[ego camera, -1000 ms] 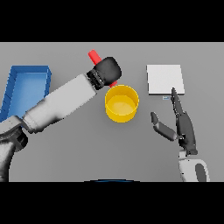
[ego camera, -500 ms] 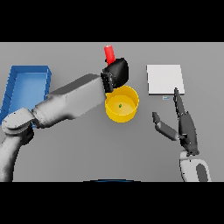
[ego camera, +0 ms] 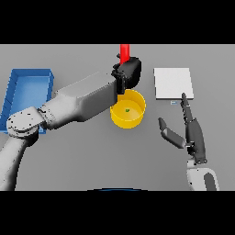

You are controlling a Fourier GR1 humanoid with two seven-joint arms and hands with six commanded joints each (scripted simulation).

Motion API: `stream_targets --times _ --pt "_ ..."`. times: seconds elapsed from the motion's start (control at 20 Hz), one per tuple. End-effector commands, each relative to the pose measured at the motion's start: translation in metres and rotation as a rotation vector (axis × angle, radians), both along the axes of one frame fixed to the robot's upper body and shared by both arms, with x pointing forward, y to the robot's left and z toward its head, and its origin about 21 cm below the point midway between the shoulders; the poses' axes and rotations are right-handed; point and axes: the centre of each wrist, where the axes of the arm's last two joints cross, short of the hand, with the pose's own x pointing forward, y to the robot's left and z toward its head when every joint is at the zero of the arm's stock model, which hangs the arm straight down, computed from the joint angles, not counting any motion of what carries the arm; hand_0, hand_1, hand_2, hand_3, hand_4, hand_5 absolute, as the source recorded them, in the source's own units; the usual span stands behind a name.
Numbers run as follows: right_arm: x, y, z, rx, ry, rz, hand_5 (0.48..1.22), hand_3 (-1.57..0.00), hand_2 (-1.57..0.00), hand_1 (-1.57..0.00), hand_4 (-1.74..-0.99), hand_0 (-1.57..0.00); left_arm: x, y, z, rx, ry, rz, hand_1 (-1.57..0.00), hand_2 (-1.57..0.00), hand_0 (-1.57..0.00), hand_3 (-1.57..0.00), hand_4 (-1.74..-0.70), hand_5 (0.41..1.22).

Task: Pick up the red beaker and tilt it to pour out 1 green nut into yellow bowl. Pick up the yellow bowl and place it on the metallic measuring scale.

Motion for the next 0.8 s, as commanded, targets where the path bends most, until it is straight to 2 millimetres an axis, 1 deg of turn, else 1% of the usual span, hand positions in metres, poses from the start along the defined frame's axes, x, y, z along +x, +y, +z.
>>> stream_targets --times 0.0,0.05,0.1,0.15,0.2,0.25,0.3,0.35,0.4,0.45,0.5,0.6,0.65,0.7,0.75 --pt "-0.001 0.000 0.002 0.005 -0.010 0.002 0.636 0.00 0.00 0.00 -1.153 0.00 0.003 0.000 0.008 0.008 -0.015 0.000 -1.57 -1.57 -1.57 -1.57 -1.72 1.221" --pt "-0.002 0.001 0.002 0.012 -0.015 0.007 0.638 0.00 0.00 0.00 -1.157 0.00 0.007 -0.003 0.024 0.001 -0.030 0.006 -1.57 -1.57 -1.57 -1.57 -1.72 1.221" --pt "-0.002 0.000 0.004 0.009 -0.020 0.013 0.642 0.00 0.00 0.00 -1.147 0.00 0.012 -0.001 0.036 -0.003 -0.072 0.010 -1.57 -1.57 -1.57 -1.57 -1.72 1.221" --pt "0.002 0.001 0.003 0.008 -0.010 0.016 0.649 0.00 0.00 0.00 -1.150 0.00 0.018 0.000 0.055 0.002 -0.119 0.011 -1.57 -1.57 -1.57 -1.57 -1.72 1.221" --pt "0.001 -0.003 0.001 0.003 -0.006 0.016 0.654 0.00 0.00 0.00 -1.154 0.00 0.025 0.005 0.073 -0.025 -0.141 0.029 -1.57 -1.57 -1.57 -1.57 -1.73 1.221" --pt "0.001 -0.002 -0.002 -0.003 -0.003 0.014 0.659 0.00 0.00 0.00 -1.156 0.00 0.030 0.006 0.091 -0.076 -0.155 0.049 -1.57 -1.57 -1.57 -1.37 -1.73 1.221" --pt "0.003 -0.001 -0.001 -0.003 -0.012 0.019 0.660 0.00 0.00 0.00 -1.160 0.00 0.037 0.015 0.107 -0.114 -0.186 0.061 -1.57 -1.57 -1.57 -1.18 -1.73 1.221" --pt "0.003 -0.001 0.000 -0.006 -0.023 0.023 0.663 0.00 0.00 0.00 -1.160 0.00 0.044 0.022 0.127 -0.183 -0.232 0.117 -1.57 -1.57 -1.57 -1.26 -1.73 1.221" --pt "0.002 0.001 -0.001 -0.005 -0.021 0.023 0.661 0.00 0.00 0.00 -1.161 0.00 0.050 0.030 0.144 -0.250 -0.239 0.169 -1.57 -1.57 -1.57 -1.32 -1.73 1.221" --pt "0.005 0.004 -0.001 0.014 -0.016 0.032 0.661 0.00 0.00 0.00 -1.160 0.00 0.056 0.039 0.165 -0.356 -0.238 0.207 -1.57 -1.57 -1.57 -1.37 -1.73 1.221" --pt "0.004 0.003 -0.002 0.014 -0.025 0.037 0.658 0.00 0.00 0.00 -1.156 0.00 0.060 0.048 0.178 -0.461 -0.229 0.279 -1.57 -1.57 -1.57 -1.41 -1.73 1.221" --pt "0.005 0.004 -0.002 -0.030 -0.020 0.015 0.641 0.00 0.00 0.00 -1.146 0.00 0.070 0.084 0.201 -0.735 -0.168 0.420 -1.57 -1.57 -1.57 -1.47 -1.73 1.221" --pt "0.008 0.006 0.003 -0.046 -0.030 0.014 0.637 0.00 0.00 0.00 -1.140 0.00 0.075 0.105 0.211 -0.886 -0.141 0.495 -1.57 -1.57 -1.57 -1.43 -1.74 1.221" --pt "0.011 0.005 0.002 -0.055 -0.023 0.003 0.633 0.00 0.00 0.00 -1.144 0.00 0.078 0.122 0.210 -1.007 -0.111 0.548 -1.57 -1.57 -1.57 -1.42 -1.74 1.221" --pt "0.010 0.006 0.001 -0.047 -0.025 0.014 0.630 0.00 0.00 0.00 -1.142 0.00 0.082 0.143 0.211 -1.120 -0.092 0.614 -1.57 -1.57 -1.57 -1.40 -1.74 1.221"
